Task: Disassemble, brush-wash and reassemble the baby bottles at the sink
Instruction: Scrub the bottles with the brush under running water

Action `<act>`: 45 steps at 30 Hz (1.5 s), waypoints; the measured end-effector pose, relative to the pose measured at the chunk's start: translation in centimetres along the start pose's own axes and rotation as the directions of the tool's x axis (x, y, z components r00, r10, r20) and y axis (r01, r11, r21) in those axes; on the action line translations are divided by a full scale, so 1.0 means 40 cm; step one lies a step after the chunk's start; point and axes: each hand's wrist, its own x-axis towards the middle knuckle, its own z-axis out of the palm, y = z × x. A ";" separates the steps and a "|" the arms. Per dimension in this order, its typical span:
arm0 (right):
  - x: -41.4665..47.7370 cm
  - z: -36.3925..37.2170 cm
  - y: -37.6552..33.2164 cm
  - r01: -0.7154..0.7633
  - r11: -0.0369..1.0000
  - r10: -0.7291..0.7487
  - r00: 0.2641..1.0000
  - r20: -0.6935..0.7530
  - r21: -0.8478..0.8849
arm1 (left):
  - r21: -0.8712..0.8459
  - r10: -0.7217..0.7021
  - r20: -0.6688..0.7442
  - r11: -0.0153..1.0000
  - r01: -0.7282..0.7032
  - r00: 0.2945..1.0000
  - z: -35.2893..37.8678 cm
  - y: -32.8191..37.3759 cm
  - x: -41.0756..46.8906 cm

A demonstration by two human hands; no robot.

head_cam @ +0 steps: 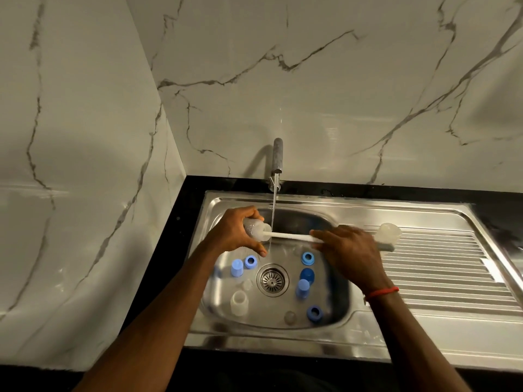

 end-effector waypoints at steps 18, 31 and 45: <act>-0.029 0.017 -0.016 -0.253 0.917 0.201 0.961 0.190 0.310 | -0.312 -0.062 -0.242 0.950 -0.018 0.968 0.034 -0.016 -0.018; -0.012 0.036 -0.013 -0.294 0.953 0.302 0.929 -0.212 0.065 | -0.450 -0.064 -0.168 0.893 -0.019 0.984 0.082 -0.001 -0.027; 0.023 0.012 -0.048 -0.058 0.985 0.059 0.998 0.001 -0.165 | -0.670 -0.404 -0.318 0.735 0.098 0.858 0.060 0.003 0.011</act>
